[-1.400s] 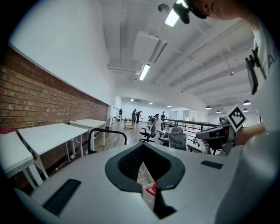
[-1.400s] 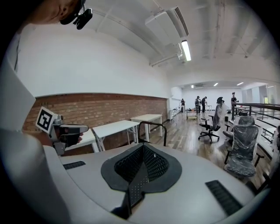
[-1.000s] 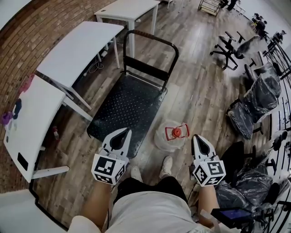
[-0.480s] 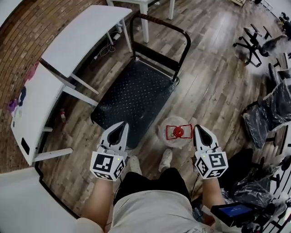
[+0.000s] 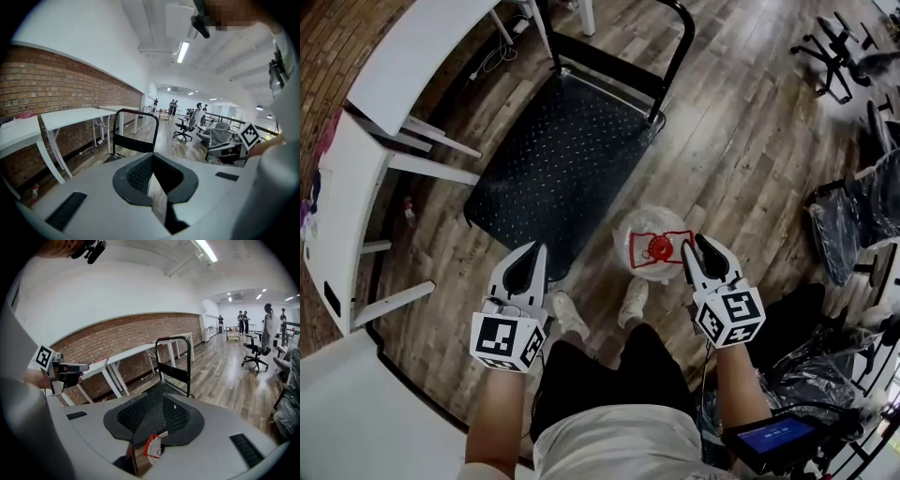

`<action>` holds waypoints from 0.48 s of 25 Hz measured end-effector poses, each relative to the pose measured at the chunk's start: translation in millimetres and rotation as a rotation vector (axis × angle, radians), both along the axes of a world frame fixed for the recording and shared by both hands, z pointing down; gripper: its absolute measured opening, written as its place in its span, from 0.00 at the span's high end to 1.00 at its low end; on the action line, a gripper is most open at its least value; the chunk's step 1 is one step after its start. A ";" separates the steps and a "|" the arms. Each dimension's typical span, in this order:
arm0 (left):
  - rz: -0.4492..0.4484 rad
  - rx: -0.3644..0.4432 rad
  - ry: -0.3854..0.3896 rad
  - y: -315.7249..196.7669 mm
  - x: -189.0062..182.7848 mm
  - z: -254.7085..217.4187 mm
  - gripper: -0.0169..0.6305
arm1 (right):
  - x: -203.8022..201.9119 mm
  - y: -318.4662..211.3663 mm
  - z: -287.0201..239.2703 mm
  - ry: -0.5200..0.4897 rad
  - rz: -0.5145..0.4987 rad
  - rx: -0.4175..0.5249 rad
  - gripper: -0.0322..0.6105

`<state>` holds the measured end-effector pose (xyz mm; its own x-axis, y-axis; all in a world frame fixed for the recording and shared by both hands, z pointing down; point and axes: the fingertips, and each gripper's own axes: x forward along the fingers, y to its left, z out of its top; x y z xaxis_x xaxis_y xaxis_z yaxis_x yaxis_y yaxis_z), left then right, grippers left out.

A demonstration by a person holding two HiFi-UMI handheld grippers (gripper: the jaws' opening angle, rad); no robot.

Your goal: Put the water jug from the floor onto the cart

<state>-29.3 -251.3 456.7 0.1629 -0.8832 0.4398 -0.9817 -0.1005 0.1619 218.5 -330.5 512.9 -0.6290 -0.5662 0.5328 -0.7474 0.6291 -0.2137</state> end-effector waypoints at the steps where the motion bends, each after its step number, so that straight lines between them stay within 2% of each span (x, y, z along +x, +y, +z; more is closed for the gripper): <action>1: 0.000 -0.012 0.001 1.4 -0.3 11.1 0.97 | -0.5 0.2 11.5 0.007 -0.007 -0.008 0.82; 7: 0.018 -0.047 -0.009 0.7 3.2 67.2 0.97 | 6.6 0.1 84.0 0.061 -0.013 -0.027 0.77; 12: 0.035 -0.084 -0.001 3.4 5.7 103.2 0.98 | 3.9 7.5 138.7 0.097 -0.019 -0.055 0.58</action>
